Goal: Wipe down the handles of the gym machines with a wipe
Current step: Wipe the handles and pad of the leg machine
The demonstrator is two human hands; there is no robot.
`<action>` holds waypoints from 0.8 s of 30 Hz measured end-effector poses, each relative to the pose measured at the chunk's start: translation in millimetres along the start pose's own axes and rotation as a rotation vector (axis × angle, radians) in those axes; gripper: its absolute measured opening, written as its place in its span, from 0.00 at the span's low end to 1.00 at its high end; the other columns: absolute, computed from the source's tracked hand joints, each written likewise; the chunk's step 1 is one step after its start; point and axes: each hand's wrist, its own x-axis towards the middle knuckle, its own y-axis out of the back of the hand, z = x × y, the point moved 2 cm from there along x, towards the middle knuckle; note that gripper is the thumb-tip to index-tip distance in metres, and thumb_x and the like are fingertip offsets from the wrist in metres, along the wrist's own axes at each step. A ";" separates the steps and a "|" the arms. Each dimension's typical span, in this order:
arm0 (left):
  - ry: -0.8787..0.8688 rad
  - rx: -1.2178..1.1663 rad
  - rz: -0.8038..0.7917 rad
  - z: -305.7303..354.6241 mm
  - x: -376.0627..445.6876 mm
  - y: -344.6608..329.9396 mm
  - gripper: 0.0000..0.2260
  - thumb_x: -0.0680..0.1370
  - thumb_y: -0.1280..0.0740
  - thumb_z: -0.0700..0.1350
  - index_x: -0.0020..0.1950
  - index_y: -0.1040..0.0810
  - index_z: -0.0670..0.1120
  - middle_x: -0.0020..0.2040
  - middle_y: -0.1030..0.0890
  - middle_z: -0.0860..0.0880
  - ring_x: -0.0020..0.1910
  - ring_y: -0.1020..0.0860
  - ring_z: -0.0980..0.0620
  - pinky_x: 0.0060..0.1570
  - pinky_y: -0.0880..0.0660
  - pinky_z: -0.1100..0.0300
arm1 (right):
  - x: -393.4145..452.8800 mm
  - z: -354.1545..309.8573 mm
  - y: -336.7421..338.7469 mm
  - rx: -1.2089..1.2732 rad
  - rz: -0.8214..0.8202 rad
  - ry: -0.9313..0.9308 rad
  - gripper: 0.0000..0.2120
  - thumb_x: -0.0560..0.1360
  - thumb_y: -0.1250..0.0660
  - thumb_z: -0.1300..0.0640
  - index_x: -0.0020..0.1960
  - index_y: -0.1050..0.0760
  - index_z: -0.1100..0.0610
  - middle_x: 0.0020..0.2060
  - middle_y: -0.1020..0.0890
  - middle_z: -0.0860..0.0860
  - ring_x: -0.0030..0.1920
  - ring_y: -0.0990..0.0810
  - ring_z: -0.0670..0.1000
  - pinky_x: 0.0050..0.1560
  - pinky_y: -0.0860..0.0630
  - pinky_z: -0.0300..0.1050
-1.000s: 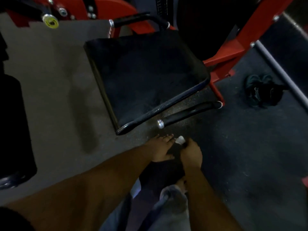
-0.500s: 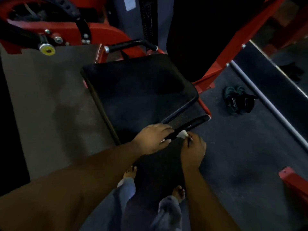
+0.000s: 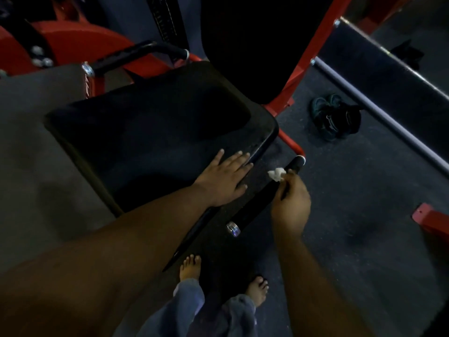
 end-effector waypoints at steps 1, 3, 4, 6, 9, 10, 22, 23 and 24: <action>0.003 0.022 0.002 -1.1 4.2 -1.0 0.32 0.84 0.49 0.61 0.85 0.53 0.49 0.85 0.57 0.48 0.84 0.59 0.50 0.80 0.60 0.38 | -12.4 3.6 -3.9 0.035 -0.058 0.008 0.12 0.82 0.40 0.59 0.62 0.23 0.49 0.67 0.21 0.48 0.70 0.26 0.52 0.71 0.28 0.57; 0.011 0.070 0.017 -2.1 10.5 -4.6 0.34 0.83 0.52 0.63 0.85 0.56 0.50 0.85 0.59 0.48 0.83 0.60 0.50 0.79 0.59 0.37 | -38.3 5.7 -7.6 0.056 -0.177 0.108 0.21 0.81 0.39 0.66 0.68 0.26 0.47 0.74 0.30 0.45 0.78 0.38 0.49 0.78 0.41 0.54; 0.013 0.084 0.030 -1.9 11.3 -6.0 0.35 0.82 0.54 0.65 0.85 0.57 0.50 0.85 0.60 0.48 0.83 0.60 0.50 0.79 0.59 0.37 | -49.1 4.8 -6.6 0.031 -0.243 0.208 0.25 0.79 0.39 0.70 0.70 0.27 0.48 0.74 0.31 0.43 0.78 0.41 0.49 0.79 0.45 0.53; 0.015 0.094 0.063 -2.2 9.9 -7.2 0.37 0.80 0.58 0.67 0.85 0.58 0.49 0.85 0.59 0.48 0.83 0.60 0.50 0.79 0.58 0.36 | -51.9 6.3 -2.0 -0.060 -0.289 0.405 0.29 0.73 0.37 0.74 0.69 0.26 0.51 0.73 0.29 0.44 0.78 0.39 0.52 0.79 0.46 0.57; 0.015 0.087 0.061 -4.1 9.8 -7.2 0.40 0.80 0.53 0.68 0.85 0.58 0.47 0.85 0.59 0.48 0.83 0.60 0.51 0.79 0.57 0.36 | 2.0 15.4 4.8 -0.190 -0.224 0.366 0.24 0.76 0.37 0.70 0.66 0.24 0.50 0.71 0.25 0.50 0.77 0.36 0.58 0.77 0.43 0.64; 0.017 0.091 0.060 -4.6 9.8 -7.8 0.40 0.79 0.52 0.68 0.85 0.58 0.47 0.85 0.59 0.48 0.83 0.60 0.51 0.79 0.57 0.35 | 27.1 22.7 3.1 -0.248 -0.208 0.283 0.21 0.79 0.38 0.67 0.66 0.24 0.47 0.73 0.27 0.52 0.77 0.38 0.60 0.78 0.44 0.64; 0.020 0.120 0.048 -0.7 11.7 -3.6 0.42 0.78 0.50 0.68 0.85 0.57 0.46 0.85 0.58 0.47 0.84 0.59 0.49 0.78 0.54 0.35 | -14.5 16.4 12.6 0.123 -0.200 -0.035 0.21 0.80 0.38 0.67 0.66 0.25 0.47 0.62 0.20 0.47 0.60 0.19 0.51 0.60 0.22 0.46; 0.021 0.123 0.046 -0.9 11.9 -3.3 0.42 0.79 0.49 0.68 0.85 0.57 0.46 0.85 0.59 0.47 0.84 0.59 0.49 0.78 0.54 0.35 | -18.4 18.5 12.8 0.137 -0.208 -0.005 0.22 0.80 0.38 0.68 0.65 0.25 0.46 0.67 0.22 0.47 0.66 0.22 0.50 0.66 0.25 0.45; 0.021 0.127 0.042 -1.1 11.9 -2.9 0.42 0.79 0.49 0.68 0.85 0.58 0.46 0.85 0.59 0.47 0.84 0.60 0.49 0.78 0.55 0.35 | -9.9 21.8 13.1 0.139 -0.184 0.015 0.22 0.80 0.38 0.68 0.66 0.24 0.47 0.69 0.23 0.48 0.69 0.24 0.50 0.69 0.27 0.46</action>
